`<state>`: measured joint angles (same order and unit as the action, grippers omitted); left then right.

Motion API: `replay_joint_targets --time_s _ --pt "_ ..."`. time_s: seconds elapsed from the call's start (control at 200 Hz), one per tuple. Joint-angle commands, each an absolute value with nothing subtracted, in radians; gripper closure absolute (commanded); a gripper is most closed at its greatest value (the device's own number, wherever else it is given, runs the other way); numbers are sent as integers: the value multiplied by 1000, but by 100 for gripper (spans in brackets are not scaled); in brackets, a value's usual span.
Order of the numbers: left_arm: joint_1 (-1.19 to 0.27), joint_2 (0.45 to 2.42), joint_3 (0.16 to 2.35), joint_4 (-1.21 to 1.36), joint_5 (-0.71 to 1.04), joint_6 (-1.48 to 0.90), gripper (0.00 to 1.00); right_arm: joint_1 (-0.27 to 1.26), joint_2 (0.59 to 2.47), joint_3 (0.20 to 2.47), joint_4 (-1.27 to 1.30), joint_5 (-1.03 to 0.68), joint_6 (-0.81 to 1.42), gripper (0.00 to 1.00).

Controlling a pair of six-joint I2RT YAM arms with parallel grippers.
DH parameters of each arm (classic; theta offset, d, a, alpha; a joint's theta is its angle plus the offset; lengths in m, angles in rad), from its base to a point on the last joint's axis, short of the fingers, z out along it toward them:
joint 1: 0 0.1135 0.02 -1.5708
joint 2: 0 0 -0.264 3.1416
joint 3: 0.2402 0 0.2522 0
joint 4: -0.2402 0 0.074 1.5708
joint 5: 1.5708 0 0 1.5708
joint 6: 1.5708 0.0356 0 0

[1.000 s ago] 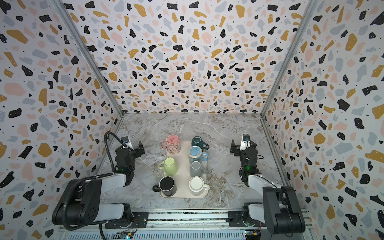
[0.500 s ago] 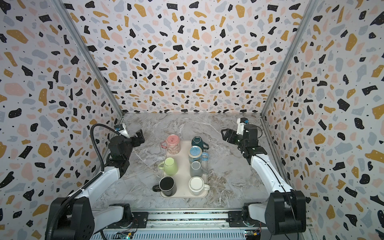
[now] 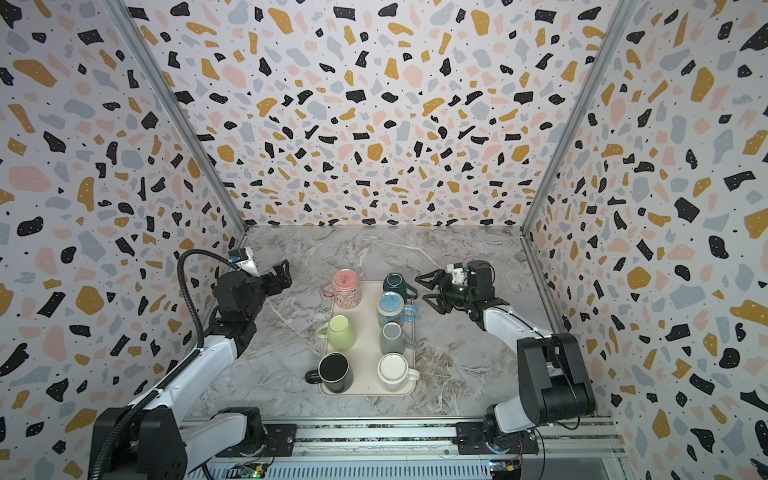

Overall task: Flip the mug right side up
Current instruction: 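Reach the right gripper to the upside-down dark green mug on the tray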

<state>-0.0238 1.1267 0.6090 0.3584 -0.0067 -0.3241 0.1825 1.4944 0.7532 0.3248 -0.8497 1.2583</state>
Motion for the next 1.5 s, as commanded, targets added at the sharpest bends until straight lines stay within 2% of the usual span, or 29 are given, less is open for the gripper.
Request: replay_joint_targets --time_s 0.0,0.145,0.305,0.661,0.986,1.497 --pt "-29 1109 644 380 12 -336 2 187 1514 735 506 -864 1412 22" --pt "-28 1111 658 370 14 -342 2 189 1546 714 623 -827 1516 25" --pt "-29 1127 672 371 20 -348 1 201 1602 713 688 -812 1597 33" --pt "-29 1153 675 381 22 -353 1 239 1658 692 695 -758 1613 30" --pt "-29 1163 701 352 31 -339 1 241 1788 723 799 -764 1660 30" --pt "-28 1163 720 322 20 -323 1 241 1891 800 849 -727 1679 30"
